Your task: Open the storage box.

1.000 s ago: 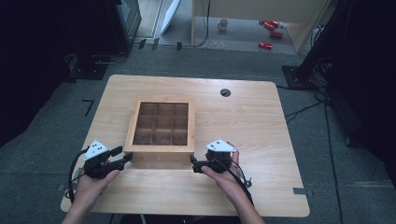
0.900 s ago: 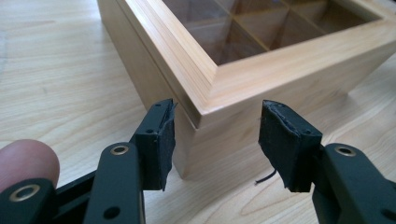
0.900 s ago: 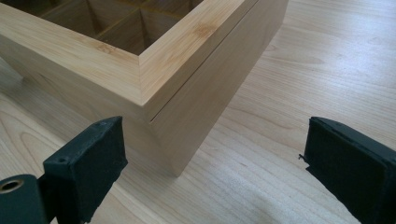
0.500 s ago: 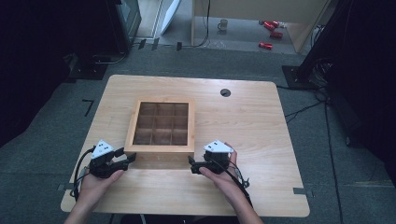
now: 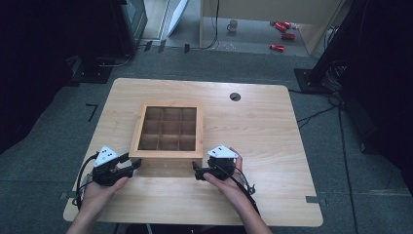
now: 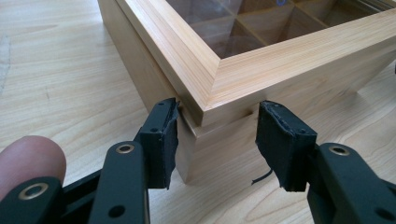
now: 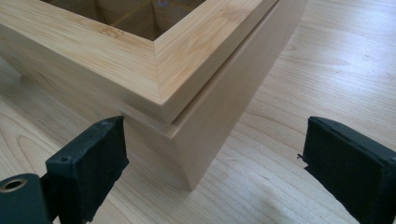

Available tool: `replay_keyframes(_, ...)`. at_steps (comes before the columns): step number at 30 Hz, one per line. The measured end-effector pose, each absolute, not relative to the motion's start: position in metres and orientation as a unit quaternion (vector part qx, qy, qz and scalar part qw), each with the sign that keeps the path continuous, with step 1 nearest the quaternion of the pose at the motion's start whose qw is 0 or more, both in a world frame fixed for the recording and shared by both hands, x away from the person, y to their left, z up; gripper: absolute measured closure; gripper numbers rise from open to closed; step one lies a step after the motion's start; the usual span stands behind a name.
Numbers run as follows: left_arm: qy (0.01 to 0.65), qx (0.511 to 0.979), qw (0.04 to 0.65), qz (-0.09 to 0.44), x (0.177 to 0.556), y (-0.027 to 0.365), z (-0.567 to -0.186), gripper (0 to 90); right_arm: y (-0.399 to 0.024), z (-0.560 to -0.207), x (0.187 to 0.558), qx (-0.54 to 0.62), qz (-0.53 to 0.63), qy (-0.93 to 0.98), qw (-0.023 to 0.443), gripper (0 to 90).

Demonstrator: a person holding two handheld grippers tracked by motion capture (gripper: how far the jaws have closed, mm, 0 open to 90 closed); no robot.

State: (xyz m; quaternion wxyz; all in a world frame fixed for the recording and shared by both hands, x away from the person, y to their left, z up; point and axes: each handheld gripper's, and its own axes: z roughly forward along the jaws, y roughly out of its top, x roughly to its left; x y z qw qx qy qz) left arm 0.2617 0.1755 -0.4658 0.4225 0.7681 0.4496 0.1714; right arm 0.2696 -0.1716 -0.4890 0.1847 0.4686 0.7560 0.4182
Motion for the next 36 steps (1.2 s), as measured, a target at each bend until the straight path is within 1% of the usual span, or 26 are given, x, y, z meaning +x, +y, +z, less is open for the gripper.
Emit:
replay_keyframes(20,0.444,0.765,0.434,0.171,0.262,0.176,-0.462,49.5,-0.168,-0.478,0.273,0.462,0.445,0.741,0.200,6.8)
replay_keyframes(24,0.446,0.760,0.444,0.160,0.263,0.179,-0.463,48.4,-0.167,-0.476,0.272,0.452,0.441,0.744,0.217,6.7)
replay_keyframes(31,0.455,0.770,0.418,0.159,0.258,0.184,-0.473,34.8,-0.166,-0.471,0.271,0.443,0.440,0.747,0.228,6.7)
replay_keyframes(33,0.463,0.774,0.401,0.163,0.257,0.185,-0.480,29.0,-0.167,-0.467,0.272,0.442,0.446,0.744,0.229,6.7)
replay_keyframes(35,0.470,0.778,0.386,0.161,0.256,0.186,-0.487,20.9,-0.167,-0.460,0.272,0.438,0.451,0.742,0.233,6.7)
replay_keyframes(36,0.475,0.779,0.374,0.162,0.256,0.187,-0.491,19.8,-0.167,-0.458,0.273,0.437,0.451,0.742,0.235,6.7)
